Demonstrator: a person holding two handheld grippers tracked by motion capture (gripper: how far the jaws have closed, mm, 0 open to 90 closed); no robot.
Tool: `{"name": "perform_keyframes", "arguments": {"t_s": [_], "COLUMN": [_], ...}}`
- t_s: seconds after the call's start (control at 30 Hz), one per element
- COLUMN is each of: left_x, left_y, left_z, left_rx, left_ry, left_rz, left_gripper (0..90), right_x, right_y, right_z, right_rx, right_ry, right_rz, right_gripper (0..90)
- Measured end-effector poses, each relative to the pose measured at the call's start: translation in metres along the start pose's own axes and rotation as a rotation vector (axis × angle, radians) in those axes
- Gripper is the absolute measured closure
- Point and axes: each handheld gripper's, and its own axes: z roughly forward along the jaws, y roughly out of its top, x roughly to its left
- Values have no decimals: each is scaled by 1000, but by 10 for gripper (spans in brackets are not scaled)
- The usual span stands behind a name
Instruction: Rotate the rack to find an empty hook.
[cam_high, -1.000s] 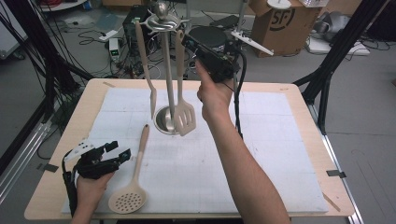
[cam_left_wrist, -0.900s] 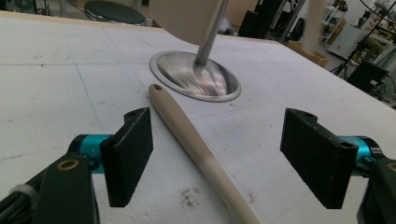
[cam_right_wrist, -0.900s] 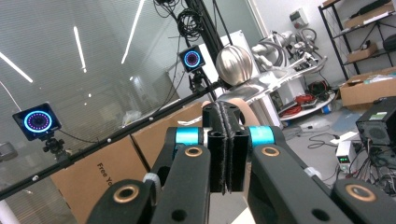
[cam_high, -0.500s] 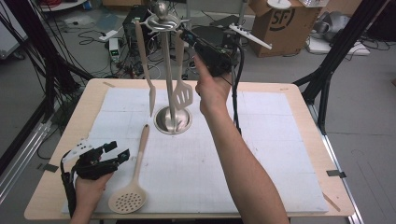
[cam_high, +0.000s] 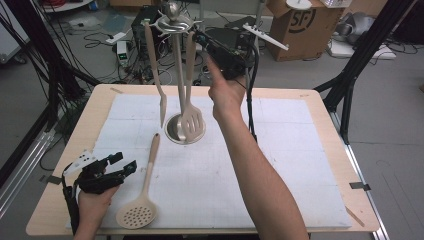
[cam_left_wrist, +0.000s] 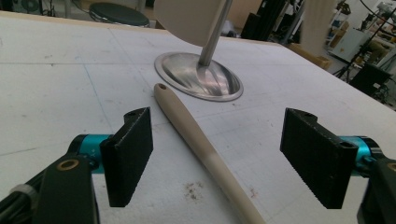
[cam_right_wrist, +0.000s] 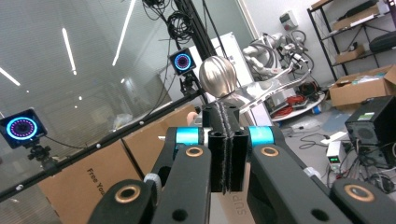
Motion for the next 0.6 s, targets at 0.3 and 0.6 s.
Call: {"name": "perform_keyframes", "arguments": {"t_s": [0.3,0.6], "left_x": [0,0], "left_y": [0,-1], "left_z": [0,-1], "left_rx": [3,1], "left_ry": [1,2], "left_rz": [0,-2], "left_gripper": [260,261], "right_x": [1,5], "right_y": [3,8], "right_z": [1,6], "right_rx": [-4,5], "right_ry": [-7,-26], "right_rz": [-8,-40], "right_gripper": [900,900]}}
